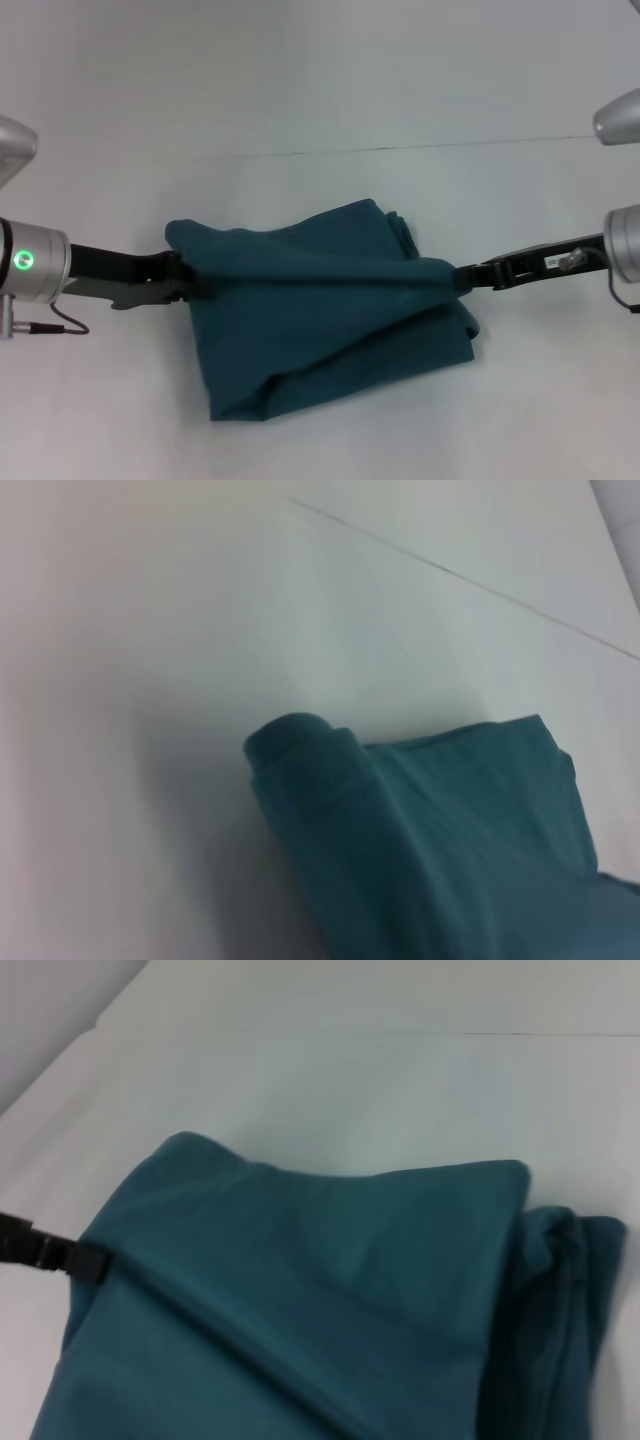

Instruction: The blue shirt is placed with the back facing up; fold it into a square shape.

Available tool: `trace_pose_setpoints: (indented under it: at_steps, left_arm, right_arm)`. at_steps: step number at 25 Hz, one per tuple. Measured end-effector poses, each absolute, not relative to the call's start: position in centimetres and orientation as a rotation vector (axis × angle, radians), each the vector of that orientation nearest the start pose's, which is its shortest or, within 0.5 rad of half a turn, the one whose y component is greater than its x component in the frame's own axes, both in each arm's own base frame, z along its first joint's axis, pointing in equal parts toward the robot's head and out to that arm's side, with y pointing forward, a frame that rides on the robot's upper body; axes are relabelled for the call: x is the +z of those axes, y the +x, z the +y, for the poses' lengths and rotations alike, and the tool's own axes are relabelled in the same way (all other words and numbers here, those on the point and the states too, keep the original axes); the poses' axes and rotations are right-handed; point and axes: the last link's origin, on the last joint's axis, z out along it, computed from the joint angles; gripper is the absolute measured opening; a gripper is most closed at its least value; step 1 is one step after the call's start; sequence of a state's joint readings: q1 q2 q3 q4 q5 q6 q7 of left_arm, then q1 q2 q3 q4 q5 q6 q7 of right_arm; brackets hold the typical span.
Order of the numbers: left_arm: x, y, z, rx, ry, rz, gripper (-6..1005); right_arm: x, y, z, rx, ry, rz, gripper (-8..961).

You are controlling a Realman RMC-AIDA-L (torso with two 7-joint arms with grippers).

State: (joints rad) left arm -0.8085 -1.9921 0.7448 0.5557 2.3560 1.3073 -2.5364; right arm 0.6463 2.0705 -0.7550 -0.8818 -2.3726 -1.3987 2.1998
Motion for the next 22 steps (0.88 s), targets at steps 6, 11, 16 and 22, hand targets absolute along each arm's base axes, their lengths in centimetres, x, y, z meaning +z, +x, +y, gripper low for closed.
trace_pose_setpoints:
  at_steps: [6,11,16,22]
  left_arm:
    - [-0.6,-24.2,40.2,-0.267,-2.251,-1.847,107]
    - [-0.9,-24.3,40.1,-0.262,-2.254,-1.855,108]
    - [-0.9,-24.3,40.1,-0.262,-2.254,-1.851,109]
    - [-0.5,-24.2,40.4,-0.261,-2.253,-1.833,108]
  right_arm:
    - [3.0,25.8,38.2,0.222,-2.434,1.336,12]
    - [2.9,26.0,38.1,0.190,-2.435,1.349,13]
    - [3.2,26.1,38.0,0.181,-2.438,1.383,14]
    - [4.7,27.0,37.6,0.187,-2.402,1.424,174]
